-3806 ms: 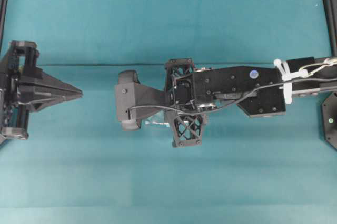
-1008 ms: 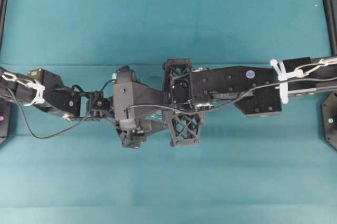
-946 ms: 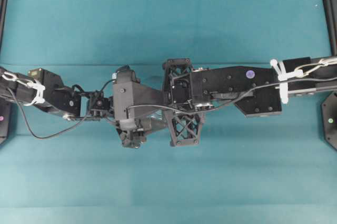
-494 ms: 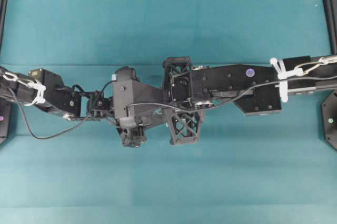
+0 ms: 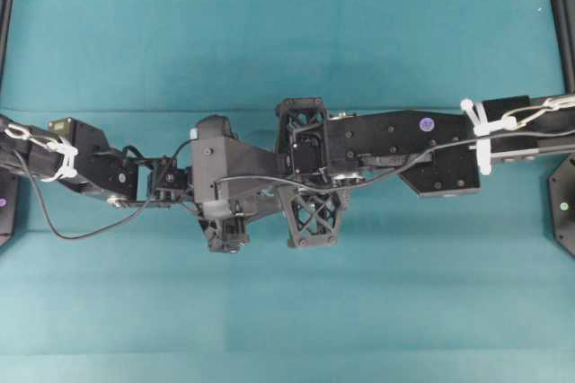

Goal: Hand over the silver zip bag and make it stand upright.
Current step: 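Close the left gripper on the bag's left edge, then open the right gripper and retract it rightward away from the bag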

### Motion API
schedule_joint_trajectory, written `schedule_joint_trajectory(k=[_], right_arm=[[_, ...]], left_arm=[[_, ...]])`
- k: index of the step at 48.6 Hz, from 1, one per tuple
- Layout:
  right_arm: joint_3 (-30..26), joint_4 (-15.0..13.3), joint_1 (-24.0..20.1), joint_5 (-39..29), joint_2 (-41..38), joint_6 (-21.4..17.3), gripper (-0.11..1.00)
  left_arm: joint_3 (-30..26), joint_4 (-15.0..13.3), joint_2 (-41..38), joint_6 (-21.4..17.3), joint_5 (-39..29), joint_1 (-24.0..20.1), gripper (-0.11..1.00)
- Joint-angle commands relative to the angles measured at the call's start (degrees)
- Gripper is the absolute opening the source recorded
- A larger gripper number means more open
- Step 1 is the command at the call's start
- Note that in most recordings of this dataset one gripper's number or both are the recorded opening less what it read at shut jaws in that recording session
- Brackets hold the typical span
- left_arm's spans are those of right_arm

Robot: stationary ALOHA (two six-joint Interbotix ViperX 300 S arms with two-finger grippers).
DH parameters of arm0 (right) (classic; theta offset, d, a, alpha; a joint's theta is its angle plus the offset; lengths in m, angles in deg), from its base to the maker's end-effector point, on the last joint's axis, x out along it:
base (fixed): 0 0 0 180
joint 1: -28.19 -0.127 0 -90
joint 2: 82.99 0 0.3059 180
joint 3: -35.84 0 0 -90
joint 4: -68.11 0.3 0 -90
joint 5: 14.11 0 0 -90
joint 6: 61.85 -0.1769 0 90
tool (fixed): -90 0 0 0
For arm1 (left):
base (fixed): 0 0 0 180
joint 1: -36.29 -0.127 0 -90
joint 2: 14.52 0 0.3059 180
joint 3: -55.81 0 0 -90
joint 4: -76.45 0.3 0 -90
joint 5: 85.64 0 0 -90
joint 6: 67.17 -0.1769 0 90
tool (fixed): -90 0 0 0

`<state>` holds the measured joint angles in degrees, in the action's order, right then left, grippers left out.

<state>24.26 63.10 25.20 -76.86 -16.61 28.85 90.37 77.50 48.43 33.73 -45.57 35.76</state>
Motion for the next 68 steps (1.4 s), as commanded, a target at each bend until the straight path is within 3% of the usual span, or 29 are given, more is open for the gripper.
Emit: schedule_joint_trajectory(k=[1, 8, 13, 19, 26, 43, 53, 68], right_arm=[[-0.26, 1.41, -0.26, -0.26, 0.7, -0.53, 0.34], [-0.09, 1.41, -0.88, -0.18, 1.58, -0.09, 0.76], [0.35, 0.53, -0.79, -0.53, 3.25, -0.88, 0.92], [1.49, -0.18, -0.79, -1.58, 6.5, -2.11, 0.9], [3.78, -1.05, -1.49, -1.85, 11.43, -6.15, 0.91], [14.77, -2.72, -6.86, -0.53, 24.26, -14.06, 0.91], [22.32, -2.9, -9.05, 6.15, 29.97, -20.13, 0.91], [30.15, -2.9, -9.93, 14.85, 37.62, -22.15, 0.91]], left_arm=[[-0.09, 0.18, 0.18, 0.09, 0.18, 0.62, 0.33], [0.26, 0.18, 0.18, 0.0, 0.18, 0.97, 0.33], [0.35, 0.18, 0.26, -0.09, 0.18, 0.97, 0.32], [0.35, 0.18, 0.26, -1.67, 0.18, 0.97, 0.31], [0.26, 0.18, 0.18, -3.16, -0.26, 0.88, 0.31], [-0.18, 0.18, 0.18, -3.25, -1.05, 0.79, 0.31], [-0.18, 0.18, 0.18, -3.25, -1.14, 0.7, 0.31], [0.0, 0.18, 0.18, -3.25, -1.93, 0.79, 0.31]])
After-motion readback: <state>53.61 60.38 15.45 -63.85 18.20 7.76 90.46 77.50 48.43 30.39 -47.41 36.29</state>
